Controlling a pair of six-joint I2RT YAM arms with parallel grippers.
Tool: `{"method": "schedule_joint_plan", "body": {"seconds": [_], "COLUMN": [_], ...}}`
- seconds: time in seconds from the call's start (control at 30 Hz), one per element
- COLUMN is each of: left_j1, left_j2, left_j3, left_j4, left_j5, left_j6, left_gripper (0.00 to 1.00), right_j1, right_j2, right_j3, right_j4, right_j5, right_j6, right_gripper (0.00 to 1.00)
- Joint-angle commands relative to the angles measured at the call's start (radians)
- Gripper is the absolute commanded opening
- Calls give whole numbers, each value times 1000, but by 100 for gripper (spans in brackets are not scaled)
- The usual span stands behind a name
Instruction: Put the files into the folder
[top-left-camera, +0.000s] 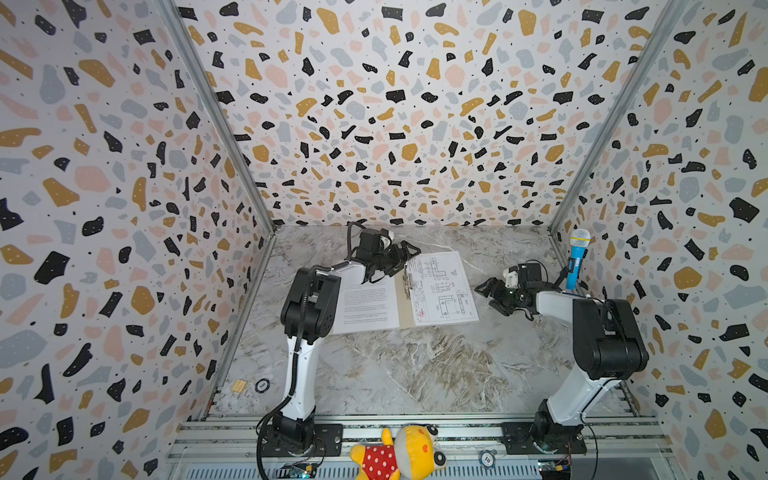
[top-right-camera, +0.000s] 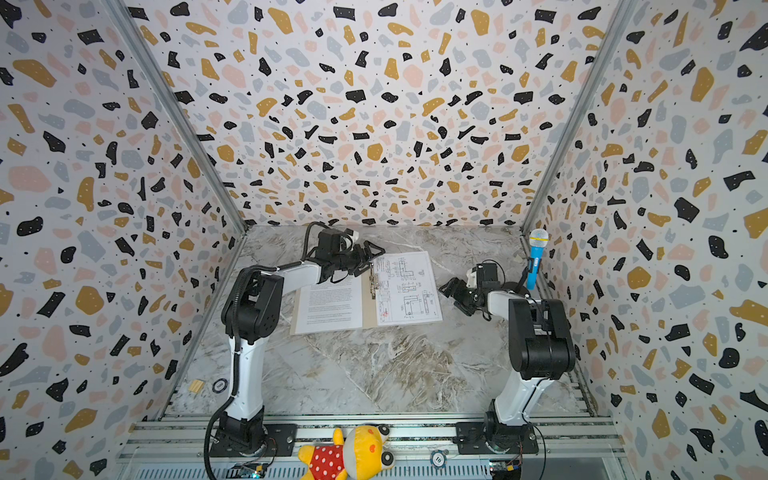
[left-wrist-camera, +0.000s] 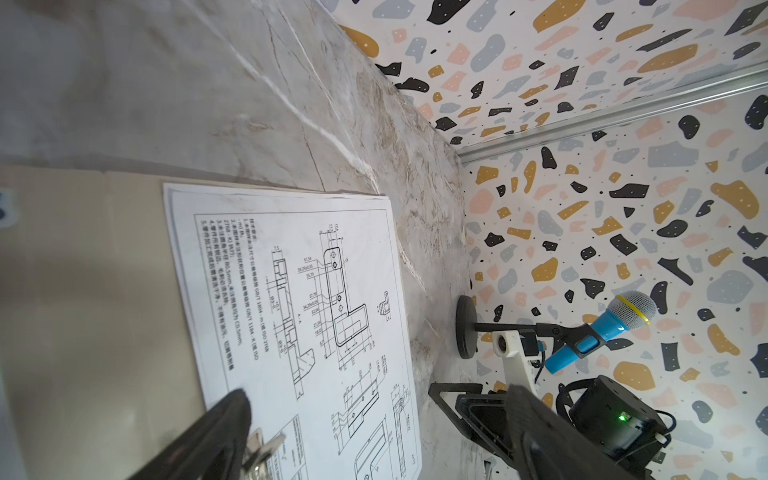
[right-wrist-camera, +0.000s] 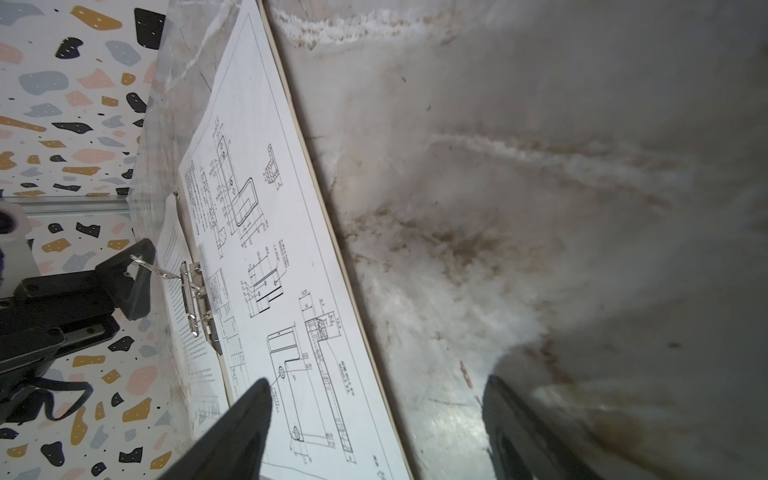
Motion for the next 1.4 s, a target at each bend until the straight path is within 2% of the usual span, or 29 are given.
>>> {"method": "schedule_joint_plan", "body": {"seconds": [0.0, 0.33, 0.5, 0.7, 0.83, 0.93, 1.07, 1.17, 1.37], "left_j1": [-5, -29, -41, -8, 13, 19, 20, 20, 22], "left_j2": [-40, -167, -237, -269, -245, -217, -169, -138, -71], "left_j3": [-26, -209, -314, -312, -233, -189, -146, -114, -71], "left_j4": [117, 312, 349, 164, -41, -113, -169, -233, -271], "left_j5": [46, 61, 58, -17, -60, -76, -92, -114, -104], "left_j6": [-48, -129, -125, -25, 111, 145, 161, 189, 188], "left_gripper": [96, 96, 95, 92, 79, 67, 46, 37, 28], "right_j1": [18, 67, 98, 153, 194, 225, 257, 270, 311], "right_j2": [-20, -56, -65, -41, -10, 21, 70, 86, 134], "right_j3": [-20, -39, -32, 60, 118, 163, 237, 255, 321], "right_j4": [-26, -32, -42, -65, -26, -3, -41, -31, -24], "right_j5": [10, 34, 51, 51, 10, -11, -14, -16, -36], "right_j6": [10, 23, 37, 93, 169, 226, 246, 272, 326], "right_gripper": [81, 81, 79, 75, 69, 63, 59, 58, 56]}}
